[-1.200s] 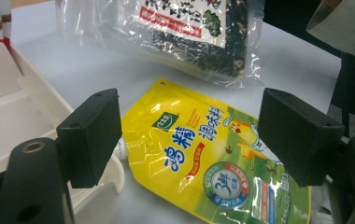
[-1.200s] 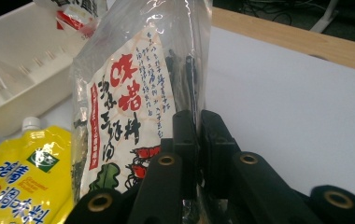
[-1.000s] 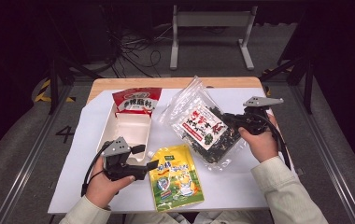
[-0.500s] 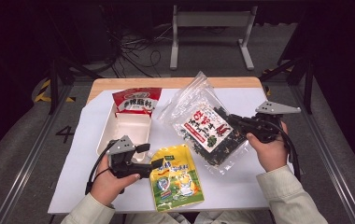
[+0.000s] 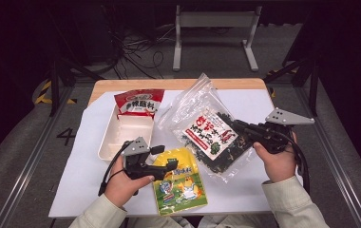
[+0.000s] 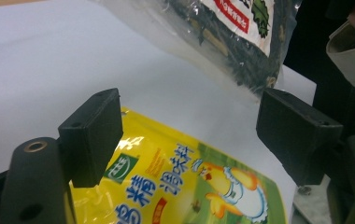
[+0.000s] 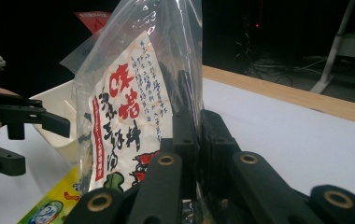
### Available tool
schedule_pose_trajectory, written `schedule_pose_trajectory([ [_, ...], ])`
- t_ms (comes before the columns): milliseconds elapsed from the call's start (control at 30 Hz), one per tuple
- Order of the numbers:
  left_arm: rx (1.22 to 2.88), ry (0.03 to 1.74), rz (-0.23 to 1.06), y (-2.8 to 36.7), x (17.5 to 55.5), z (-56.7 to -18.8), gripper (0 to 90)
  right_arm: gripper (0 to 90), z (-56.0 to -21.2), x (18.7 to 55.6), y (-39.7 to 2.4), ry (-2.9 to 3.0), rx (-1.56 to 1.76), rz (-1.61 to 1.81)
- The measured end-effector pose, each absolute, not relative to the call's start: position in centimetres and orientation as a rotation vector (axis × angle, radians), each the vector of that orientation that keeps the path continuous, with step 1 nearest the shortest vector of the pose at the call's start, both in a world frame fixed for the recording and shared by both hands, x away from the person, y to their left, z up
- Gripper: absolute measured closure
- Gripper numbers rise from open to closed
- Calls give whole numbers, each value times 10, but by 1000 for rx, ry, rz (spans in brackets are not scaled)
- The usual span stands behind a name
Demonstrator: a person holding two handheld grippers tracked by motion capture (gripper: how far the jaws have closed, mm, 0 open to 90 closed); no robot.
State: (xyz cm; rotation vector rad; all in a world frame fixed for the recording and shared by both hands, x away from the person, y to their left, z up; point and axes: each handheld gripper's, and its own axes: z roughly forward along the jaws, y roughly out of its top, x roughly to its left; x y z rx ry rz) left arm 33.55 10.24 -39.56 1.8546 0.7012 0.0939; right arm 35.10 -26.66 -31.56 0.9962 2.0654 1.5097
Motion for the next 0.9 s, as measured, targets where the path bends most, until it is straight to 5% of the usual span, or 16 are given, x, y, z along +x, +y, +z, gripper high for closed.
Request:
schedule_pose_trajectory([
  [700,1804,692,-12,71,340,-407,234,846,-319,343,-249,2098,942,1521],
  [900,1783,687,-36,68,341,-409,308,844,-321,343,-246,2104,935,1563],
])
